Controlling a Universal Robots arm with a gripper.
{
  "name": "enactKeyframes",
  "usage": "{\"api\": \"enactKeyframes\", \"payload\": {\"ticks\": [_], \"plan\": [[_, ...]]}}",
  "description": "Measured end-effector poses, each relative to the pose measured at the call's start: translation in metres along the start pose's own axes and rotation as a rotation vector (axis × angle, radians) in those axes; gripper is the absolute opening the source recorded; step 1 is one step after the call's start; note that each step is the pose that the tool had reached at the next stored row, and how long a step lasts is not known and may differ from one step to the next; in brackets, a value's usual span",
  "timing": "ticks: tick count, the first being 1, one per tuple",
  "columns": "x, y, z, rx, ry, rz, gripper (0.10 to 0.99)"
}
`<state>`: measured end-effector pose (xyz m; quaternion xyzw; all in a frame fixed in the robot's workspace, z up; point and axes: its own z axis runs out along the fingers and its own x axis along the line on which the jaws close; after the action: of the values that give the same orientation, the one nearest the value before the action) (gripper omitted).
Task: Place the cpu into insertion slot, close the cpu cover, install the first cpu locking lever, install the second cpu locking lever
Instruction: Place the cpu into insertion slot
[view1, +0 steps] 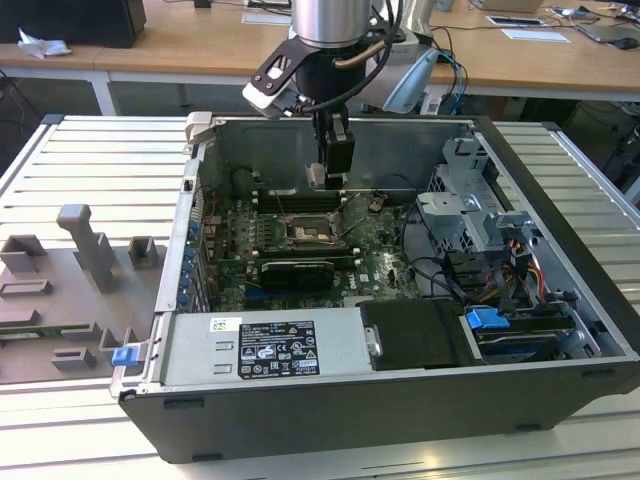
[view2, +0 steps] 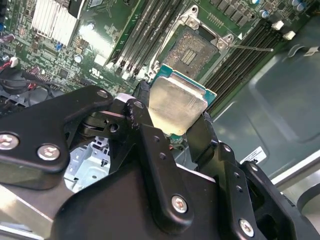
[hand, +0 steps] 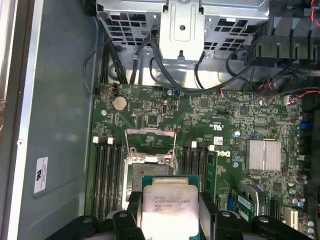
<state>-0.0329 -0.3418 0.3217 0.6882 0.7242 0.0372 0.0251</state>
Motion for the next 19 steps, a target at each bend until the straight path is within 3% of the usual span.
{"api": "enactKeyframes", "payload": {"ticks": [5,12,19], "plan": [[0.0000,-0.0028,0.0090,-0.001,-0.0025,0.029,0.541],[0.0003,-0.0125,0.0208,-0.001,-0.0006,0.025,0.541],[0.0010,-0.0153,0.0356,-0.001,-0.0003,0.022,0.541]]}}
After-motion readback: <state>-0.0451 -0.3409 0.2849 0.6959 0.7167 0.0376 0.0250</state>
